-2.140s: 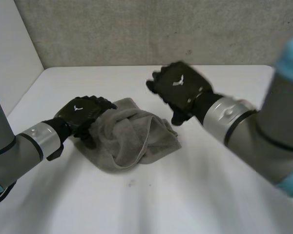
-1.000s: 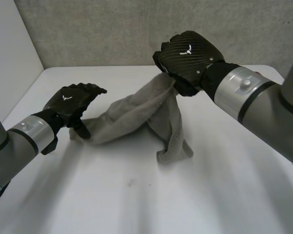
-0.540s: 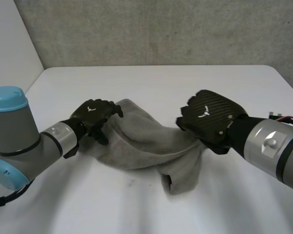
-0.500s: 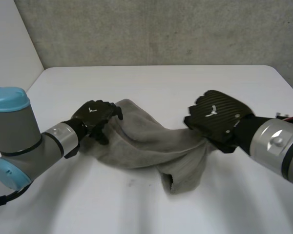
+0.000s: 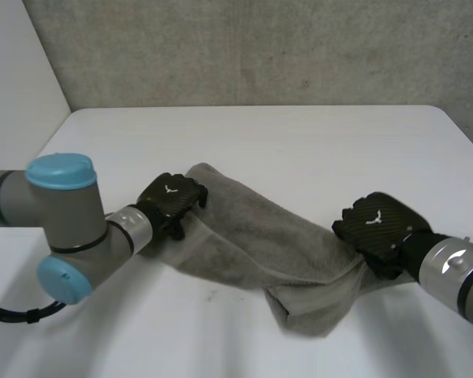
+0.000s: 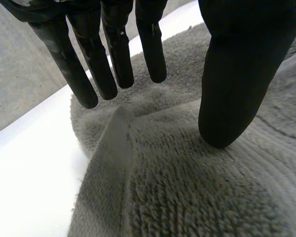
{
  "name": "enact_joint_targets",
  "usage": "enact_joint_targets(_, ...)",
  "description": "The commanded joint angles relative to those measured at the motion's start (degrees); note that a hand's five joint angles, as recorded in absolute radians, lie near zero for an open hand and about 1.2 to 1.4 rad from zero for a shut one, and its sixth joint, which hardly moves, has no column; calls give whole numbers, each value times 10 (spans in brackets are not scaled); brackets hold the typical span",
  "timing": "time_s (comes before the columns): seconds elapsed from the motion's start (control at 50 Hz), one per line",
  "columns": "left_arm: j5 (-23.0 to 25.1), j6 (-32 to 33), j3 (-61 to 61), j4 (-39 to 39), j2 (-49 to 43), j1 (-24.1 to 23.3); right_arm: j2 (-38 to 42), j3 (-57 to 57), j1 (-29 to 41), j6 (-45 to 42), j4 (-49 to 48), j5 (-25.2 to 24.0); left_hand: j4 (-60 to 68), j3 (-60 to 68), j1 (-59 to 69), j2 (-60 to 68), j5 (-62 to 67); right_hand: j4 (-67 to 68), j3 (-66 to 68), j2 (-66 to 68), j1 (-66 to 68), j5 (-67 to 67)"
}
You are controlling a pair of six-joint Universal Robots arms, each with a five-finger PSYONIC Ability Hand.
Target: Fold the laundry
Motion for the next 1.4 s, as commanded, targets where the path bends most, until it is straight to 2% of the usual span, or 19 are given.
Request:
enact_joint_targets(0.02,-43,2,43,-12,-27,-24,38,10,15,0,-18,3,49,50,50,49,49,116,121,129,260,141)
enact_joint_targets(0.28,-56,5,82,-43,-56,-37,51,10,11,-1,-18,3,49,50,50,49,49,116,121,129,260,141)
enact_joint_targets(0.44,-67,75,89,-80,-69,-37,51,8,8,-1,-19,2,71,72,72,71,70,116,121,129,260,141)
enact_joint_targets(0.48,-87,89,89,-82,-67,-38,51,5,8,-1,-19,2,183,184,184,183,183,116,121,129,260,141)
enact_joint_targets(0.54,-96,91,89,-82,-65,-38,52,1,8,-1,-19,2,232,233,233,233,232,116,121,129,260,141)
enact_joint_targets(0.58,-109,91,89,-78,-60,-40,53,-1,8,-1,-19,2,321,322,322,321,321,116,121,129,260,141)
enact_joint_targets(0.7,-112,85,83,-75,-31,-43,68,-14,13,-3,-20,3,404,405,405,404,403,116,121,129,260,141)
enact_joint_targets(1.04,-109,93,40,-74,6,-56,99,-27,15,-5,-20,4,320,321,321,320,319,116,121,129,260,141)
enact_joint_targets(1.18,-109,94,35,-72,-1,-55,101,-27,15,-5,-20,4,142,143,143,142,141,116,121,129,260,141)
enact_joint_targets(1.4,-110,93,21,-72,21,-55,101,-21,15,-4,-20,4,158,159,159,159,158,116,121,129,260,141)
